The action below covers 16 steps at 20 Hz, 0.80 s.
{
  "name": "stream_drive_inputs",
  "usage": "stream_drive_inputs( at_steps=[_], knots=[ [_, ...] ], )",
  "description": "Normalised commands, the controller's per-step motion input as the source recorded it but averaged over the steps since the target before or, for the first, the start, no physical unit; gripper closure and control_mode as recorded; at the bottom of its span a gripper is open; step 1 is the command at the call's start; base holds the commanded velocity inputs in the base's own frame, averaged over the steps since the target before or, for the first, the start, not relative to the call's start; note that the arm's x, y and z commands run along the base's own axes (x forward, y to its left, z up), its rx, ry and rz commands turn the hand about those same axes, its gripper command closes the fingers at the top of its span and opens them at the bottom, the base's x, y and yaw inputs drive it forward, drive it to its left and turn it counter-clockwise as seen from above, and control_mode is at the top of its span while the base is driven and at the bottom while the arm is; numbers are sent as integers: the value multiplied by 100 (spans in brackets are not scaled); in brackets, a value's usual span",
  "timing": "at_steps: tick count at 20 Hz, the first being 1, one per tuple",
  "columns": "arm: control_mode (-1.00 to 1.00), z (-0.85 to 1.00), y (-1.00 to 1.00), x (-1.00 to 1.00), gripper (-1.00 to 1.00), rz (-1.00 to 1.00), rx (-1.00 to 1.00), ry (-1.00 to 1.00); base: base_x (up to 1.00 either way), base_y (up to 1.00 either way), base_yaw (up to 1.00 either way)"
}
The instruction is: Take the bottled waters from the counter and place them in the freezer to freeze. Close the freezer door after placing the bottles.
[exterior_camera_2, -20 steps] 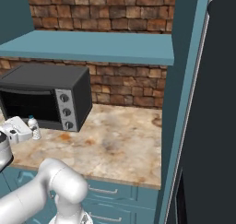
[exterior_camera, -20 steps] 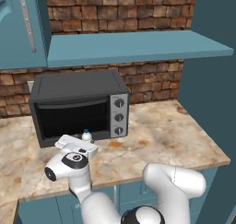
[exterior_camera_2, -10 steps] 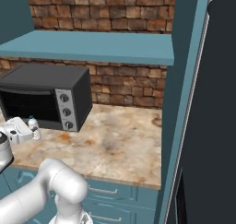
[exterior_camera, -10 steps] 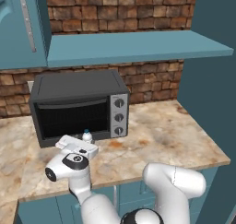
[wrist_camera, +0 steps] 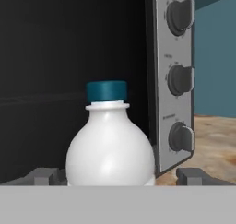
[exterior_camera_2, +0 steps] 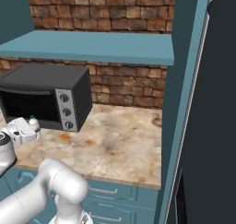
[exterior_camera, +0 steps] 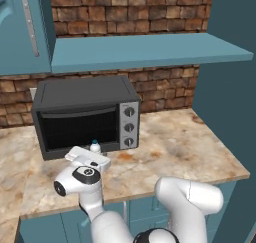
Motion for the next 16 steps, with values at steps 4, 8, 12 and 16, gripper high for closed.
stream_drive_inputs(
  at_steps=[4,8,12,16],
  knots=[
    [-100,0,0,2,-100,0,0,0,0,0,0],
    [-100,0,0,0,100,0,0,0,0,0,0],
    [-100,0,0,0,100,0,0,0,0,0,0],
    [-100,7,0,-12,100,-4,0,0,0,0,0]
  ],
)
